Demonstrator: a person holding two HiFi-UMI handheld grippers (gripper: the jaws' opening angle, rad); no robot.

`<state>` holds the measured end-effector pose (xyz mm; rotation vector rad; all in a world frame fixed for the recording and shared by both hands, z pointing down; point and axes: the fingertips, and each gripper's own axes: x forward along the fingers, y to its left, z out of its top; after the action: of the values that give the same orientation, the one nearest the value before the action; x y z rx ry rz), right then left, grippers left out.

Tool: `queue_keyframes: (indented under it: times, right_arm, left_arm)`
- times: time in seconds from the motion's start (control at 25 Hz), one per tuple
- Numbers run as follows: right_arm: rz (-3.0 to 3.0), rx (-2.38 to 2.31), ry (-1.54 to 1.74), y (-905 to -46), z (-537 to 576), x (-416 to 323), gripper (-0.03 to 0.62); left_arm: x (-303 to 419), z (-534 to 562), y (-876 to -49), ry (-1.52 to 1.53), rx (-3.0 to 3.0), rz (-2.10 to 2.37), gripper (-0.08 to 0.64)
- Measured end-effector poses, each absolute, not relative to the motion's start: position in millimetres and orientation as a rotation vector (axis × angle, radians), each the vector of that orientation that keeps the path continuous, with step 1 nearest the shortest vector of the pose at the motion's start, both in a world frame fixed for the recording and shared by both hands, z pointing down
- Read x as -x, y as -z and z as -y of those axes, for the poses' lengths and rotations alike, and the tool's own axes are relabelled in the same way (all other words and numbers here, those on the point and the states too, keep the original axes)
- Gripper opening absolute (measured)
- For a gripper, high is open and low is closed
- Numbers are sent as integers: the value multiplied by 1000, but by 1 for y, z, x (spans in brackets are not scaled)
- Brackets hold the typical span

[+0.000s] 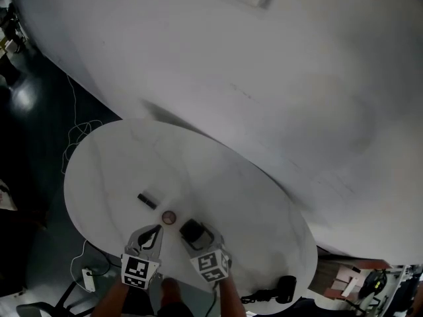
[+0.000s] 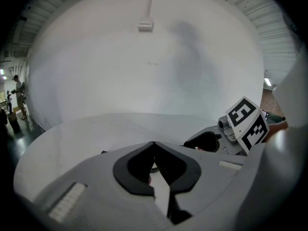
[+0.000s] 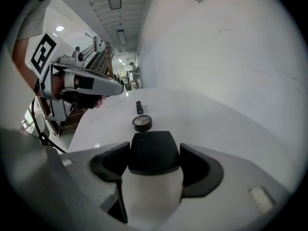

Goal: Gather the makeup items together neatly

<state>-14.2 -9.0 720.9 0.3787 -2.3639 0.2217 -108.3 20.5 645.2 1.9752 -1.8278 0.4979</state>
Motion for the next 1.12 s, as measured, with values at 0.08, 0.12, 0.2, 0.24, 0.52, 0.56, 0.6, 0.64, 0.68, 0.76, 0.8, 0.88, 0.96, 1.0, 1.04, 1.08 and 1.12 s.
queue_keyframes:
  times: [0.08, 0.12, 0.2, 0.24, 0.52, 0.56, 0.6, 0.64, 0.68, 0.76, 0.8, 0.88, 0.96, 1.0, 1.04, 1.08, 1.12]
  right_arm:
    - [2362, -357, -210, -723, 6, 17, 328]
    - [2361, -345, -203, -724, 5, 18, 328]
    - [2355, -320, -185, -728, 2, 20, 328]
    - [2352, -308, -176, -730, 1, 20, 327]
    - [2340, -262, -143, -734, -1, 24, 328]
    - [2338, -258, -142, -734, -2, 25, 328]
    - [2337, -254, -141, -735, -2, 26, 328]
    - [2335, -252, -139, -735, -2, 27, 330]
    - [2334, -253, -137, -735, -2, 27, 330]
    - [2333, -263, -132, -735, -2, 27, 330]
    - [2333, -271, -129, -735, -3, 27, 330]
    - [2335, -284, -127, -734, -2, 27, 330]
    - [2332, -287, -126, -735, -3, 26, 330]
    - [2328, -289, -125, -735, -3, 26, 336]
    - [2327, -294, -124, -735, -3, 26, 337]
    - [2327, -301, -125, -735, -2, 26, 339]
    - [2328, -306, -128, -734, -2, 26, 341]
  left_arm:
    - [111, -23, -646, -494, -1969, 1832, 11]
    - [112, -24, -646, -493, -1967, 1835, 11]
    - [115, -26, -647, -490, -1962, 1838, 11]
    - [116, -27, -647, -489, -1959, 1840, 11]
    - [124, -30, -650, -490, -1943, 1846, 11]
    - [125, -30, -650, -490, -1945, 1845, 11]
    - [125, -29, -650, -490, -1947, 1845, 11]
    - [126, -29, -650, -489, -1948, 1845, 11]
    - [126, -29, -650, -489, -1949, 1844, 11]
    - [127, -29, -649, -490, -1950, 1843, 11]
    - [128, -29, -649, -491, -1951, 1843, 11]
    - [128, -29, -648, -494, -1953, 1841, 11]
    - [129, -28, -647, -495, -1957, 1841, 11]
    - [129, -28, -647, -496, -1959, 1840, 11]
    - [129, -28, -646, -497, -1961, 1840, 11]
    - [130, -28, -646, -497, -1963, 1840, 11]
    - [130, -27, -645, -497, -1964, 1840, 11]
